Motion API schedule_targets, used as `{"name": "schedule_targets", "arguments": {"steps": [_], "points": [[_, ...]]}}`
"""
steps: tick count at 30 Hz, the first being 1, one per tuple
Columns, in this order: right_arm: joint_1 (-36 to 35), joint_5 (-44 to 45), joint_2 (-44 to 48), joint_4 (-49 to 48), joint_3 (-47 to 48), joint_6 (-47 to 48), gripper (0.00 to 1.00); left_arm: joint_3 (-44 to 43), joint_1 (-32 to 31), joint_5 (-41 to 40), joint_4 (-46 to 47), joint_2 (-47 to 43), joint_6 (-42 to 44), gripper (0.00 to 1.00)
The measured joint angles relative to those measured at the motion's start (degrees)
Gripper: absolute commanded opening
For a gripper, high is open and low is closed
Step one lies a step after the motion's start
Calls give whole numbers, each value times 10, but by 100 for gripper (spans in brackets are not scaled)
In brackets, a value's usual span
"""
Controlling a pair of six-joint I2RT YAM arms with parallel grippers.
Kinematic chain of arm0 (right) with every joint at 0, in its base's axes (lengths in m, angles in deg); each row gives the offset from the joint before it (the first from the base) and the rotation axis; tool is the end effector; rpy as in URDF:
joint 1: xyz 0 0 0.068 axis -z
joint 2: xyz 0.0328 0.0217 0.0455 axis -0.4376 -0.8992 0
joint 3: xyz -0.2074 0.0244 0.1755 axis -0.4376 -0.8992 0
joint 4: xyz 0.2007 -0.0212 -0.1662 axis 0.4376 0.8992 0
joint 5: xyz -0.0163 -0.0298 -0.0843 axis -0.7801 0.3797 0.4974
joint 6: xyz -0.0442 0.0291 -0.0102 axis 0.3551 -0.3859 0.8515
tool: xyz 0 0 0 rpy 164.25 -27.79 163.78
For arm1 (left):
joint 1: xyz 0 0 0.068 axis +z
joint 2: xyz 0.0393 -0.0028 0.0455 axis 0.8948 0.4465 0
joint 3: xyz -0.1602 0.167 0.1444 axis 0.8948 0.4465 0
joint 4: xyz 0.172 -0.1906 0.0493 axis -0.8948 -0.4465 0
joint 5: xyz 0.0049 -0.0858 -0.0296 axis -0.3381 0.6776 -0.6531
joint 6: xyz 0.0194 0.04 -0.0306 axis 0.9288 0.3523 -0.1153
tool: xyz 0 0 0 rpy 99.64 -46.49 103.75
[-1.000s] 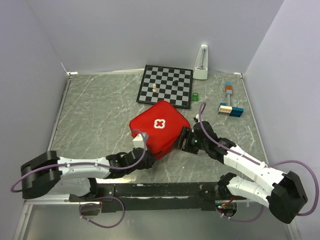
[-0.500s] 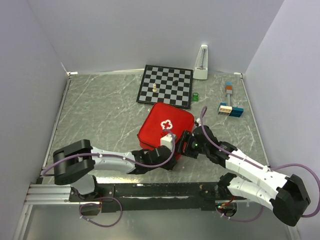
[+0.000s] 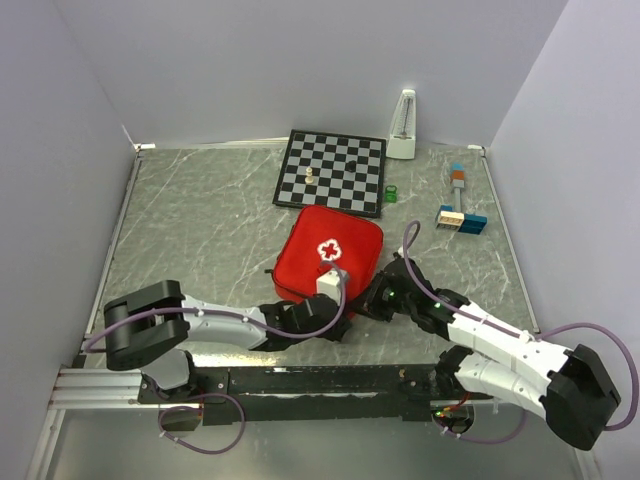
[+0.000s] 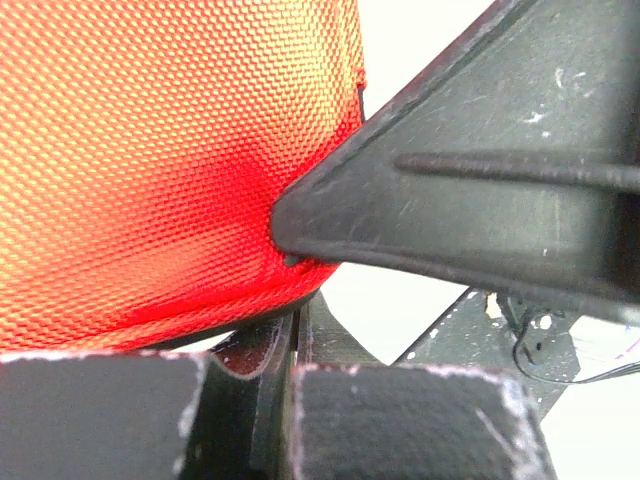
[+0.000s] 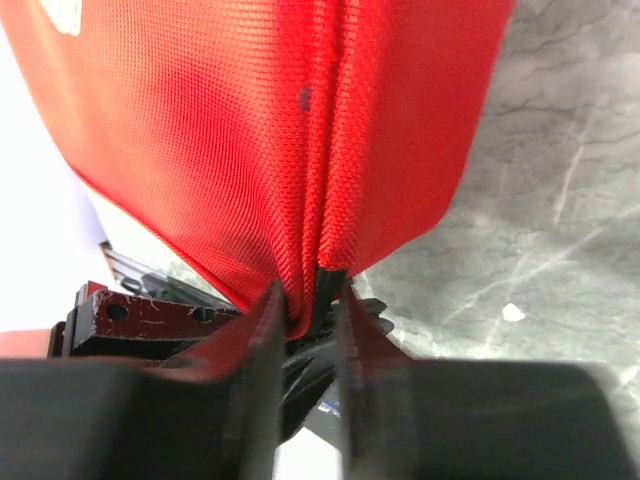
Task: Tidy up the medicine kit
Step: Zip the medicine box at the center of the board.
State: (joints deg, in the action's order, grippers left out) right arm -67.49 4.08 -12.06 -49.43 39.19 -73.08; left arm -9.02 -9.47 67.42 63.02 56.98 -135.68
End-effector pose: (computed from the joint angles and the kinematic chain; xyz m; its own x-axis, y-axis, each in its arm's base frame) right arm 0.1380 0.1279 0.1901 -0.8751 0.4198 -0.2407 0.1484 0.7062 0.6923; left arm 0.0998 -0.2966 0.1657 -0.7544 0.0113 -0.6563 0.4644 0.7159 -0.5214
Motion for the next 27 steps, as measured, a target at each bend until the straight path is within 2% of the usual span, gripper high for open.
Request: {"name": "schedule_targets", "arguments": {"steps": [1, 2, 16, 27], "points": [[0, -1, -3, -2, 0, -10, 1, 7, 0, -4, 1, -5, 0, 1], [-1, -1, -5, -5, 0, -18, 0, 12, 0, -7, 2, -9, 0, 1], [-14, -10, -6, -19, -1, -48, 0, 99, -7, -45, 21, -119, -50, 1], [-26, -36, -7, -32, 1, -49, 0, 176, -5, -71, 19, -235, -167, 1]]}}
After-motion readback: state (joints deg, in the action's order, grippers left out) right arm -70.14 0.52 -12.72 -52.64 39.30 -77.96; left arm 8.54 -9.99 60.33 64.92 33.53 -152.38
